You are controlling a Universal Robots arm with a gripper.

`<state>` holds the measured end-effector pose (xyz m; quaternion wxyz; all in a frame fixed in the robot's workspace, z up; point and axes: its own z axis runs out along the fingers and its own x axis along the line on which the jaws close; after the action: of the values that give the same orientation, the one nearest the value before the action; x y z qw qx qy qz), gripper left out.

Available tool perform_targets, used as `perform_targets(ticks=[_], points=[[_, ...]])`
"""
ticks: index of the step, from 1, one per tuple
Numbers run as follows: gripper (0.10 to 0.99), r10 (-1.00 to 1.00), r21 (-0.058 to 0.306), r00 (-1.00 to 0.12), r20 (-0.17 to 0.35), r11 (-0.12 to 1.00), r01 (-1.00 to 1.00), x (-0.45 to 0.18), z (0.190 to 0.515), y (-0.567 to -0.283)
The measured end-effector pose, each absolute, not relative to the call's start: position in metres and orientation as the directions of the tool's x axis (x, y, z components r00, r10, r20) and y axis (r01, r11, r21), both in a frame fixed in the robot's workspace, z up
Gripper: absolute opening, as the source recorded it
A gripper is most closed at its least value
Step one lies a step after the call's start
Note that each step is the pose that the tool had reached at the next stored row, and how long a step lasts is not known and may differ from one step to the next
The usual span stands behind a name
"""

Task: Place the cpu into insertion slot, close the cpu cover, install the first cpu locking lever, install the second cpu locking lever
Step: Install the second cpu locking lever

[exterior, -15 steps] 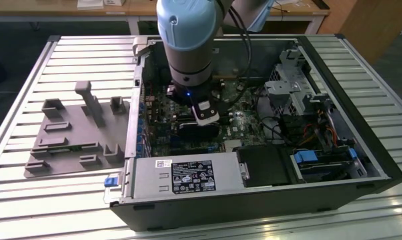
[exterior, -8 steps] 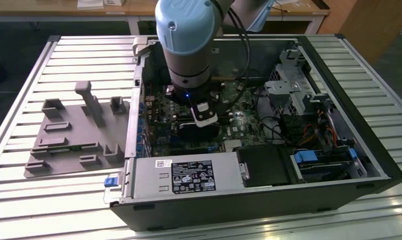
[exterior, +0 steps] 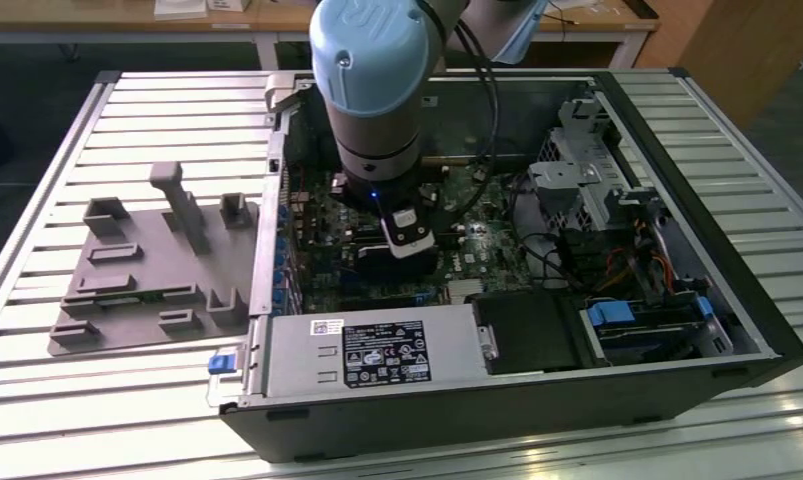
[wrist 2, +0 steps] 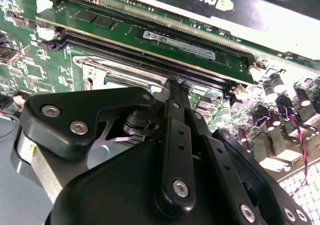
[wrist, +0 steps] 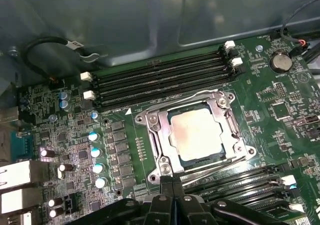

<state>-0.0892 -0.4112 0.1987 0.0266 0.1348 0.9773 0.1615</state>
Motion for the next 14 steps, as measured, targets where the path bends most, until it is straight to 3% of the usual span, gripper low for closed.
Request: perform_targets(ticks=[14], points=[[0.102,0.272,0.348,-0.962,-0.001,0.902,0.255,-0.0967,0.1938,-0.4115]])
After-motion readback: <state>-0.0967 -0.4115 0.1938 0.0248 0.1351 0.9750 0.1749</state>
